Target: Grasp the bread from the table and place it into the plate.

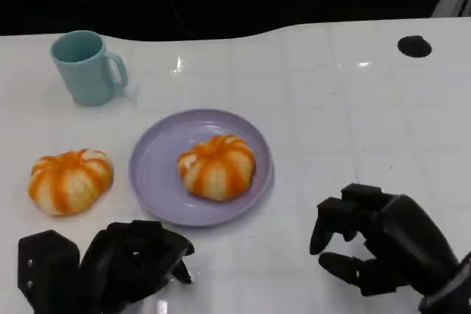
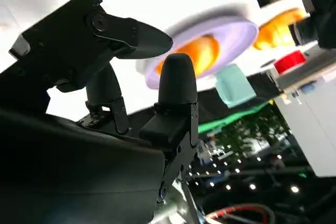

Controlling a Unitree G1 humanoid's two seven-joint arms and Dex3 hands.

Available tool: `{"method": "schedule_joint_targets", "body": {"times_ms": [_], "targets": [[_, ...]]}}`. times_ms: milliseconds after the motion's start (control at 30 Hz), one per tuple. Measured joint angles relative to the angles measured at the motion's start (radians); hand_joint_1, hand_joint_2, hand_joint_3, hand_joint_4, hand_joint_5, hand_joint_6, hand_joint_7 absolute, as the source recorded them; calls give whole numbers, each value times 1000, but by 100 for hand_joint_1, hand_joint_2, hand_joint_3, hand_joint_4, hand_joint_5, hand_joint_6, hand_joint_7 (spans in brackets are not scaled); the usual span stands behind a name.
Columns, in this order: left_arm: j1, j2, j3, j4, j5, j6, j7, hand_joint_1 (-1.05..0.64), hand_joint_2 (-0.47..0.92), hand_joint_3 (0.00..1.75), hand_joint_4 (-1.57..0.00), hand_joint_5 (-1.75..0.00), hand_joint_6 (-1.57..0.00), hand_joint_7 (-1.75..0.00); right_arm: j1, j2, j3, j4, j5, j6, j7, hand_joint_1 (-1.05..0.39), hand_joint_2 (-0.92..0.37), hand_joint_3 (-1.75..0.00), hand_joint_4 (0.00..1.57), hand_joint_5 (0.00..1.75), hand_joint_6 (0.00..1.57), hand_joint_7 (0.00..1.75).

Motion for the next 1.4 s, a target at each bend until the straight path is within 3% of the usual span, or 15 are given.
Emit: {"method": "schedule_joint_targets", "body": {"times_ms": [333, 833, 1400], "targets": [[0, 1, 0, 0, 0, 0, 0, -104, 54, 41, -91, -147, -157, -28, 103, 26, -41, -48, 119, 27, 90, -27, -45, -96, 57, 175, 54, 151], [0, 9, 1, 1, 1, -1, 0, -105, 56, 37, -89, -150, -157, -28, 105, 62, -69, 22, 185, -7, 126, -30, -42, -104, 57, 175, 55, 153], [0, 10, 2, 4, 1, -1, 0, -105, 57, 35, -89, -151, -156, -28, 82, 75, -84, 81, 186, -61, 134, -32, -41, -107, 57, 175, 55, 154]]}}
